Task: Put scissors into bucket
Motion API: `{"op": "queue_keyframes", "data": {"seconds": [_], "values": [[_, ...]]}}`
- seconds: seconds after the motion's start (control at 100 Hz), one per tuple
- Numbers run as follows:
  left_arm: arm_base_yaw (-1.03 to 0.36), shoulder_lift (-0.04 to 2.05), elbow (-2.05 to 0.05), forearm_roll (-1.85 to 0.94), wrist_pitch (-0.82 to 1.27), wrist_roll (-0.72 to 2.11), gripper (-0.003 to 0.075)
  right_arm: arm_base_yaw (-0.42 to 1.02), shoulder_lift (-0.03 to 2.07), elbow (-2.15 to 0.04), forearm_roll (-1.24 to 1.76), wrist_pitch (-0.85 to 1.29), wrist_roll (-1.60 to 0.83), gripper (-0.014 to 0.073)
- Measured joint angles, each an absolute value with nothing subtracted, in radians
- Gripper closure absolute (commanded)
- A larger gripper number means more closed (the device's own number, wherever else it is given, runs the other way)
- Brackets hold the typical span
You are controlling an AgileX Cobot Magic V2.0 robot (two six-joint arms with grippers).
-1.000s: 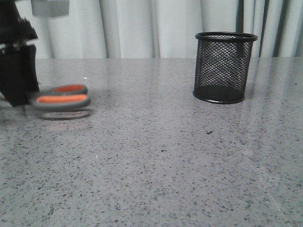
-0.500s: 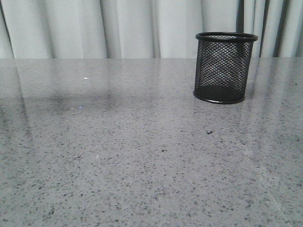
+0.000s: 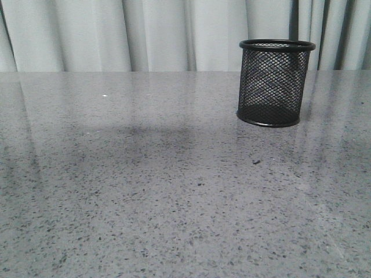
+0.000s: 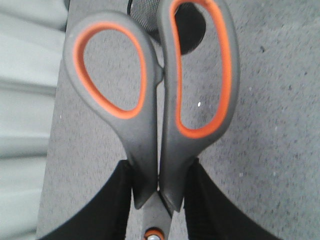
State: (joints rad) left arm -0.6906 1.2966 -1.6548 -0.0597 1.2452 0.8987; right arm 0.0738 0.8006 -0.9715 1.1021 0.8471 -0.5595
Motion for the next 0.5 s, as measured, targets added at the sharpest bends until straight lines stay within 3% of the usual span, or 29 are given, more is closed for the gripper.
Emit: {"op": "queue_keyframes", "data": {"seconds": [0.5], "values": [[-0.980,1.343,-1.655,0.104,1.114,0.681,0.0741,0.074,0.902,-1.012,1.261,0.951,-0.662,0.0215]]}}
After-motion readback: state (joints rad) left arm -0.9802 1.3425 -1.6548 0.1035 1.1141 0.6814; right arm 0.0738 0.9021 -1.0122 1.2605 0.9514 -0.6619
